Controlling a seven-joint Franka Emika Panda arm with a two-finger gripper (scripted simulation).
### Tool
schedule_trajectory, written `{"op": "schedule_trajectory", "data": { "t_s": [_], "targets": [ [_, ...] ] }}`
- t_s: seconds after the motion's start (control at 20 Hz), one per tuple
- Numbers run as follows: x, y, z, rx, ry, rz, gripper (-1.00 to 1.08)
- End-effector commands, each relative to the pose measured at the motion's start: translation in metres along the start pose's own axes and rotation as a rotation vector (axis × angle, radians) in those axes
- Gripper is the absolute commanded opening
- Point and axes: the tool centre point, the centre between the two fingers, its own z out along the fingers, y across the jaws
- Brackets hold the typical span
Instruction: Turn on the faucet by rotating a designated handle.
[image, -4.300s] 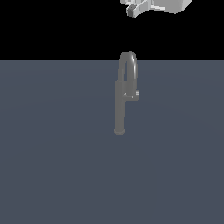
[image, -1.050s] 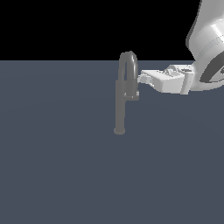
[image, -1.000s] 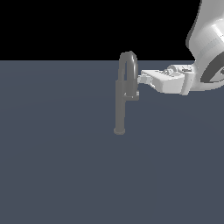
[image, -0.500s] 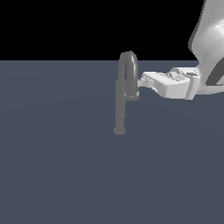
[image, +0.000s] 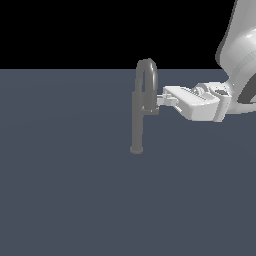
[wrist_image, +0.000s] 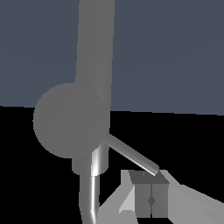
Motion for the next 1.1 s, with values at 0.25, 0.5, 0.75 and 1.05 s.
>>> {"op": "schedule_trajectory", "data": {
  "t_s": [0.25, 0.5, 0.75, 1.05],
  "targets": [
    [0.049, 0.016, 0.000, 0.006, -0.006, 0.048, -1.00],
    [0.044, 0.005, 0.000, 0.001, -0.004, 0.020, -1.00],
    [0.074, 0.006, 0.000, 0.006, -0.006, 0.046, -1.00],
    [0.054, -0.009, -0.002, -0.002, -0.006, 0.004, -1.00]
  ]
}}
